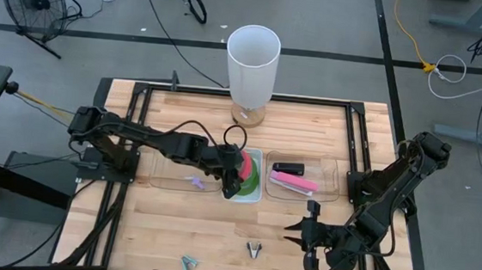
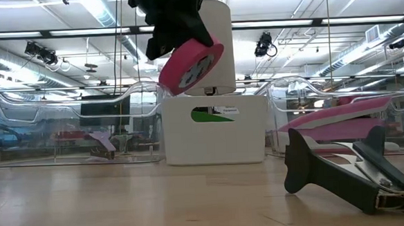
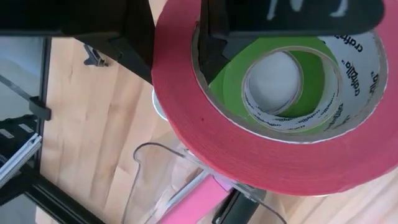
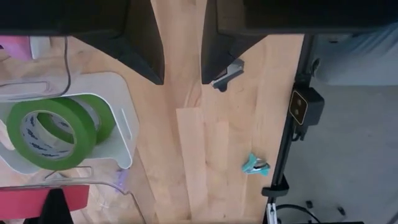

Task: Pick and place Stapler, Stapler remover, tape
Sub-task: Put the pink tape into the white bin, then put the blue staple remover into the left transparent bin

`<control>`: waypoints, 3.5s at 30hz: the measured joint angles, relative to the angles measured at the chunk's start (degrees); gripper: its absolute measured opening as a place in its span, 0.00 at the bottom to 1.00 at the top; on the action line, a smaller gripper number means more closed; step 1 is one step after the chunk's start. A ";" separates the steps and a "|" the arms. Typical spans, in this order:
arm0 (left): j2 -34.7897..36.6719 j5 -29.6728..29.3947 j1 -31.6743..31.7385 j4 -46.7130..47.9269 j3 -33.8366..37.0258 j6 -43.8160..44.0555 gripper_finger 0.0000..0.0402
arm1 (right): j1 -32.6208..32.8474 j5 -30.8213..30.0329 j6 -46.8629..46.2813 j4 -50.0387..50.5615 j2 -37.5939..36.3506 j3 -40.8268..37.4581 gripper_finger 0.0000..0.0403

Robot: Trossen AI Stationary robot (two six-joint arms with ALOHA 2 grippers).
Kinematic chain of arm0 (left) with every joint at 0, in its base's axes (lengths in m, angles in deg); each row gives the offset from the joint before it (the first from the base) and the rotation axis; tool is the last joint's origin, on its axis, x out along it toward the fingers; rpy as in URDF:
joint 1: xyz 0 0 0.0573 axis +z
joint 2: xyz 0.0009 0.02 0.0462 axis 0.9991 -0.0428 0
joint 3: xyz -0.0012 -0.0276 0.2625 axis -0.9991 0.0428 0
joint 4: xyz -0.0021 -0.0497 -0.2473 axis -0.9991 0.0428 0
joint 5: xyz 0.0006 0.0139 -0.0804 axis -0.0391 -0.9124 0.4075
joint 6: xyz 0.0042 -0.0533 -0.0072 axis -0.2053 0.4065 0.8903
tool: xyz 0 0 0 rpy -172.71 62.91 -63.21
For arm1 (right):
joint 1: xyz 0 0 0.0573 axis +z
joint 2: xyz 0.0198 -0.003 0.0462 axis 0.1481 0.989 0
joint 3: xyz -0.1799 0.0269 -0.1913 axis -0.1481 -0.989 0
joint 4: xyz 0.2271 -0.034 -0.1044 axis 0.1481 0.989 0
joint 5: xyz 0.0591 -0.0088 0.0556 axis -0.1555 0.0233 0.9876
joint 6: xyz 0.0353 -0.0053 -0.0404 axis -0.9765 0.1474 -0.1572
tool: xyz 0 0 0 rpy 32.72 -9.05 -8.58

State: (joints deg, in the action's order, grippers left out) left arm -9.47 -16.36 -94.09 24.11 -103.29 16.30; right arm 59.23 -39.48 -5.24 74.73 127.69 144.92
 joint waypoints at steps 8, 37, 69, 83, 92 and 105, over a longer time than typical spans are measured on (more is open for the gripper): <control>0.01 0.37 0.00 -1.22 0.00 0.90 0.21 | 0.00 -0.02 -0.04 -0.02 0.00 0.00 0.26; -6.34 2.29 1.31 -0.72 -4.09 -0.15 0.21 | 0.02 -0.02 -0.11 0.01 0.00 0.00 0.26; -5.99 2.76 1.35 -1.53 -9.53 -0.68 0.43 | 0.02 -0.01 -0.61 0.38 0.00 0.00 0.26; -5.88 8.65 -14.07 30.54 -17.11 13.94 0.39 | 0.79 -0.02 -0.68 0.49 0.02 -0.02 0.26; -6.51 -4.14 -31.39 29.15 -17.14 30.60 0.39 | 0.76 -0.04 -0.63 0.45 0.02 -0.02 0.26; -19.54 -5.44 -42.88 16.70 -17.14 41.46 0.39 | 0.74 -2.00 1.57 0.43 0.02 -0.02 0.26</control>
State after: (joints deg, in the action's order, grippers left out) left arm -29.01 -21.80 -136.98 40.81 -120.43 57.76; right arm 59.98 -41.48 -3.67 75.15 127.72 144.90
